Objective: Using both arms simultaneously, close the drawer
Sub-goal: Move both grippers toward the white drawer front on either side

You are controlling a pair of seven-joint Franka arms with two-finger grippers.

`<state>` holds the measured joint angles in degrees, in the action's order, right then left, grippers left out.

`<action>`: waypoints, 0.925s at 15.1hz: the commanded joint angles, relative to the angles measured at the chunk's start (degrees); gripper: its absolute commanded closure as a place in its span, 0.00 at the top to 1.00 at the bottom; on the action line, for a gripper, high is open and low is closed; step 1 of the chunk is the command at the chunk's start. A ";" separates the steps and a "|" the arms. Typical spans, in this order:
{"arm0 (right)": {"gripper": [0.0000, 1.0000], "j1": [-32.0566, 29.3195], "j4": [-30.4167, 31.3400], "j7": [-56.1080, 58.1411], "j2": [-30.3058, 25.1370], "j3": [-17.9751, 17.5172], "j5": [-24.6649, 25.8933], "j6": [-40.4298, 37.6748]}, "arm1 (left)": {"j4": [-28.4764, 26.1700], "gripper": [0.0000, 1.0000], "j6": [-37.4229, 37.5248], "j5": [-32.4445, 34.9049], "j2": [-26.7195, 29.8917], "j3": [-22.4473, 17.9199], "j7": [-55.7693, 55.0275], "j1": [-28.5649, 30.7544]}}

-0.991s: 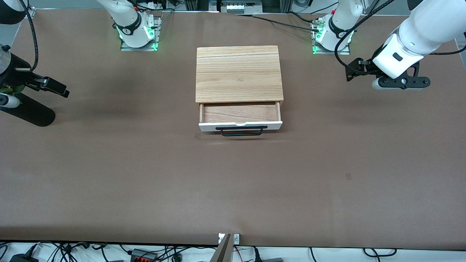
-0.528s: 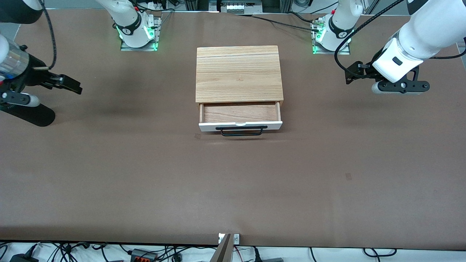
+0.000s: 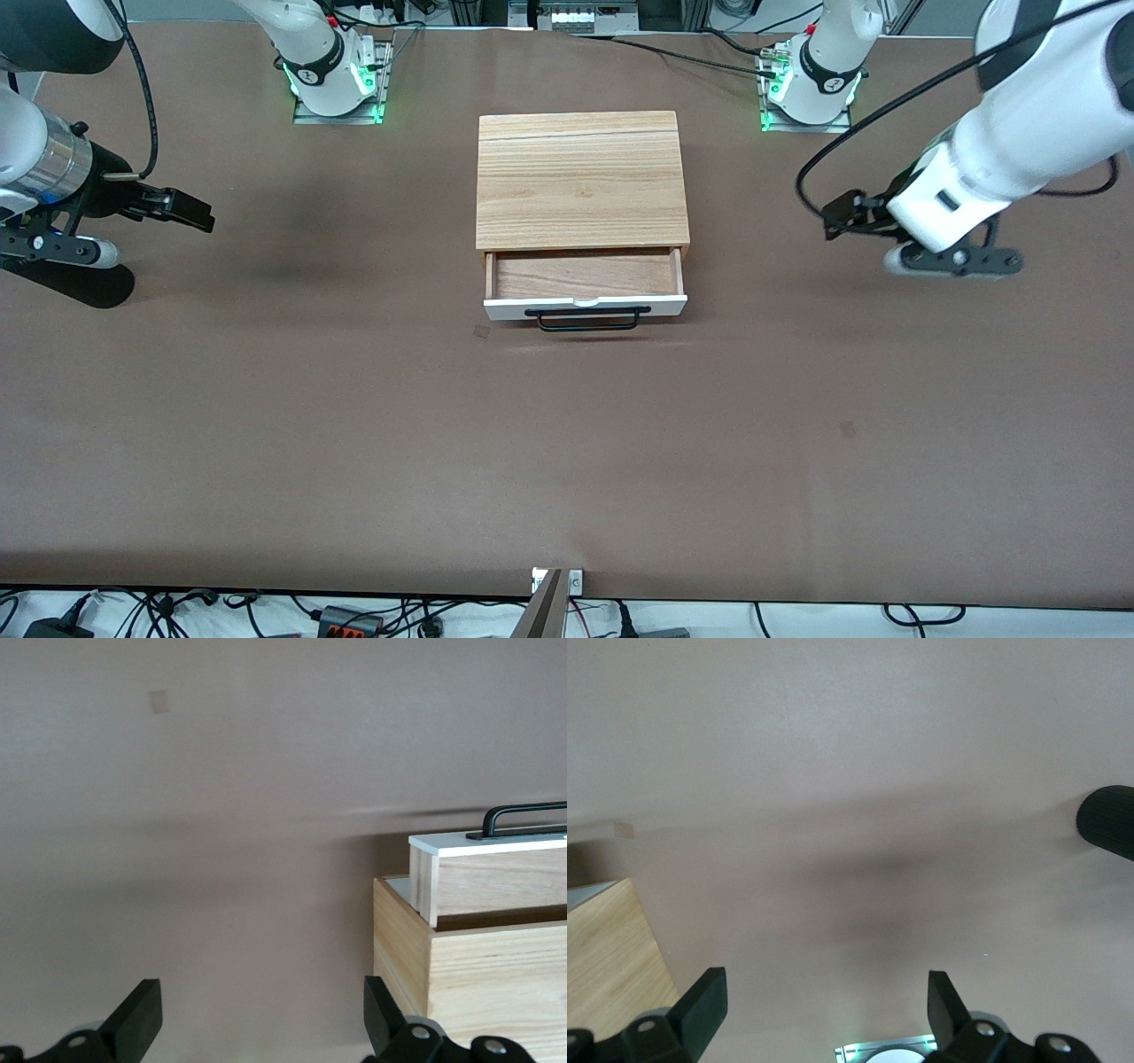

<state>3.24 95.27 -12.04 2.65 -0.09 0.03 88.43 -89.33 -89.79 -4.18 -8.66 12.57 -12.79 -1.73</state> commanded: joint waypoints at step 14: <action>1.00 12.57 -2.90 0.44 19.66 -0.18 -11.51 28.52 | 17.61 1.00 -1.42 -6.71 -24.38 0.17 -0.48 -6.44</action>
<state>14.54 94.34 -11.14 19.55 -0.60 -7.82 112.75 -74.72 -90.75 -8.87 -30.47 12.73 -13.05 -7.70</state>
